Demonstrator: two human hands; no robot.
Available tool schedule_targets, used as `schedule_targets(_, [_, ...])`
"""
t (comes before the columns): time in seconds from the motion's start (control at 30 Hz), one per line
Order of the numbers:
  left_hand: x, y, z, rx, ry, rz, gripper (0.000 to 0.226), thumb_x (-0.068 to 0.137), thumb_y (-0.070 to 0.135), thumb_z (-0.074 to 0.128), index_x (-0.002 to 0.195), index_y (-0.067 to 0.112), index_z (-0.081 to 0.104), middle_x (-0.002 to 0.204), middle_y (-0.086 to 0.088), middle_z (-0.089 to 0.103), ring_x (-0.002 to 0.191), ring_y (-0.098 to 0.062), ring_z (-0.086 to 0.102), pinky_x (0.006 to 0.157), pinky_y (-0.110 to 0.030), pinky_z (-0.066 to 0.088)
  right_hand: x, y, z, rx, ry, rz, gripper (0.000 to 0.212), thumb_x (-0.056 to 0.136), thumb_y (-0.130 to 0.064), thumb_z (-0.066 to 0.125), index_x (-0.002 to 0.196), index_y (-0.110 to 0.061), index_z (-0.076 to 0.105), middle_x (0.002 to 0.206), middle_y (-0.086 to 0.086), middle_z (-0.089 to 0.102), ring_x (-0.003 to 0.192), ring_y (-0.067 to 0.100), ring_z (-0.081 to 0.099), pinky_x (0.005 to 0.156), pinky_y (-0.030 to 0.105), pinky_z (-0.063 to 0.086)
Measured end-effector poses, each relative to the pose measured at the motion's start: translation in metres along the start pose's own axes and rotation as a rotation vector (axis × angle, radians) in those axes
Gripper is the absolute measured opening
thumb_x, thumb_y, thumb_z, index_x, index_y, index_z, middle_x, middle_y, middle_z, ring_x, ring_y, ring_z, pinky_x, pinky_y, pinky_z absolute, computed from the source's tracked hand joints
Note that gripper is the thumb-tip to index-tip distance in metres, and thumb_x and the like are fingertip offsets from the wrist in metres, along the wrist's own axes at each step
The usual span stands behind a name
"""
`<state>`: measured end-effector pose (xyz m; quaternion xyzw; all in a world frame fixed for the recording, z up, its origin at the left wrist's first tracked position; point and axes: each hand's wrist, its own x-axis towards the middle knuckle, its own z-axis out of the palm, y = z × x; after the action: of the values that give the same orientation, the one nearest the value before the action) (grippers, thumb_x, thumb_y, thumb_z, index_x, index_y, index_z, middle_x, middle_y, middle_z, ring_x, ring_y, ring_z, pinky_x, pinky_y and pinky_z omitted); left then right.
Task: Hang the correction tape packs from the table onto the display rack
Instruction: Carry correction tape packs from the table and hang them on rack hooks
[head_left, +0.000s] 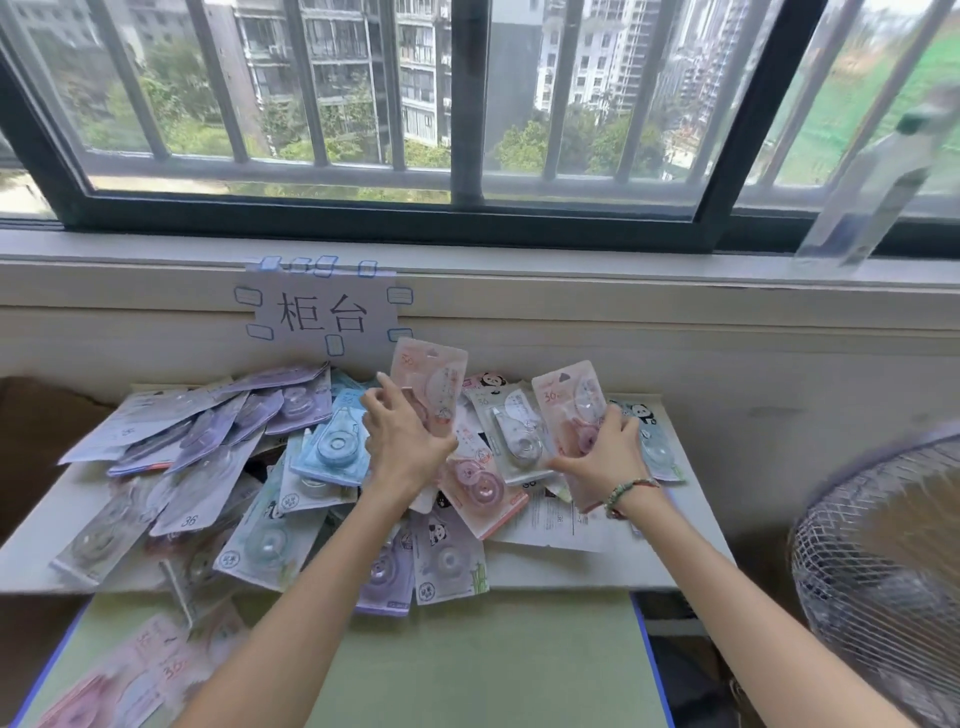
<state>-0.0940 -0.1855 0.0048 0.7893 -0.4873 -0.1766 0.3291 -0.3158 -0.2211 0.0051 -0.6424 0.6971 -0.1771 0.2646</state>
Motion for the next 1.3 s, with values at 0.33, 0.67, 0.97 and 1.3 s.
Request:
schedule_targets(0.33, [-0.116, 0.006, -0.029, -0.169, -0.024, 0.066, 0.121, 0.063, 0.052, 0.084, 0.151, 0.014, 0.010, 0.141, -0.019, 0.037, 0.128, -0.032, 0.042, 0.105, -0.046, 0.041, -0.125, 0.004, -0.024, -0.078, 0.176, -0.067, 0.116, 0.064, -0.065, 0.073, 0.142, -0.002, 0.015, 0.138, 0.011, 0.026, 0.125, 0.029, 0.041, 0.092, 0.043, 0.044])
schedule_targets(0.67, [-0.210, 0.060, -0.018, -0.230, -0.141, 0.333, 0.120, 0.069, 0.044, 0.081, 0.154, 0.010, 0.004, 0.136, -0.017, 0.040, 0.129, -0.033, 0.042, 0.107, -0.036, 0.027, -0.262, 0.053, -0.073, -0.106, 0.359, 0.133, 0.126, 0.071, -0.067, 0.067, 0.150, -0.006, -0.009, 0.153, 0.013, 0.012, 0.136, 0.030, 0.033, 0.102, 0.040, 0.037])
schedule_targets(0.97, [-0.349, 0.096, -0.006, -0.369, -0.438, 0.631, 0.115, 0.065, 0.045, 0.082, 0.151, 0.010, 0.014, 0.130, -0.014, 0.048, 0.123, -0.031, 0.048, 0.099, -0.045, 0.045, -0.439, 0.134, -0.121, -0.114, 0.765, 0.540, 0.122, 0.070, -0.060, 0.073, 0.151, -0.006, -0.002, 0.145, 0.015, 0.023, 0.129, 0.034, 0.039, 0.094, 0.043, 0.044])
schedule_targets(1.3, [-0.564, 0.156, 0.009, -0.397, -0.777, 0.970, 0.116, 0.073, 0.044, 0.078, 0.153, 0.010, 0.001, 0.137, -0.017, 0.038, 0.125, -0.034, 0.044, 0.097, -0.041, 0.041, -0.670, 0.227, -0.165, -0.084, 1.128, 0.979, 0.117, 0.065, -0.058, 0.078, 0.146, -0.004, 0.013, 0.136, 0.016, 0.033, 0.122, 0.035, 0.046, 0.086, 0.043, 0.046])
